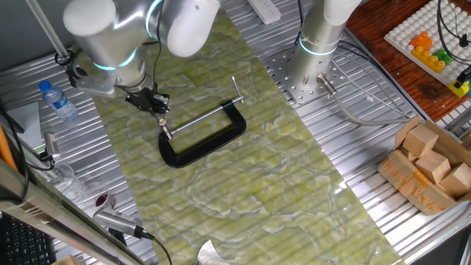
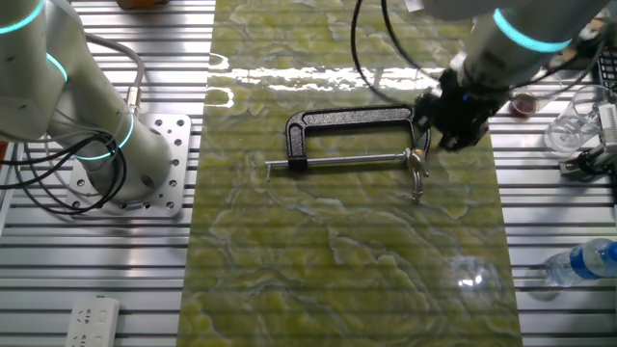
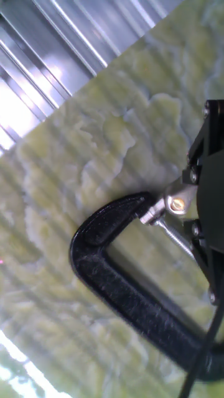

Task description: Turn off the water tap

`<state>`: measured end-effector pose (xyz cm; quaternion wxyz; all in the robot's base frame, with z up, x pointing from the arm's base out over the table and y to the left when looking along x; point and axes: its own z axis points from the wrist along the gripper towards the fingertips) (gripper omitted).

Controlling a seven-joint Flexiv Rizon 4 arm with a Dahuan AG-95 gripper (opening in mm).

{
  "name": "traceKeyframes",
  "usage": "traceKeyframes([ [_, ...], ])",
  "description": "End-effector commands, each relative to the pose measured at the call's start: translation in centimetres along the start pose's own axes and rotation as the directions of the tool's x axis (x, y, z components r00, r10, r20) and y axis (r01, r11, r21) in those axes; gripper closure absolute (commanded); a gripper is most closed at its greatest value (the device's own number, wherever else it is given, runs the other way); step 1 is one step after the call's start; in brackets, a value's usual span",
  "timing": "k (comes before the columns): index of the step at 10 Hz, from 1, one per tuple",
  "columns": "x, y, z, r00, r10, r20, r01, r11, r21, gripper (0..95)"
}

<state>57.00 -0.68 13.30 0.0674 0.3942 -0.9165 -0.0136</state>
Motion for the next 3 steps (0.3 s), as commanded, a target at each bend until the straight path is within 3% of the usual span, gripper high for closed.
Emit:
traceKeyframes([
  [1,-0.34,0.45,-2.15,0.930,0.364,0.055,-0.364,0.931,-0.016,95.0],
  [3,-0.35,0.45,-2.15,0.932,0.358,0.055,-0.358,0.934,-0.016,95.0],
])
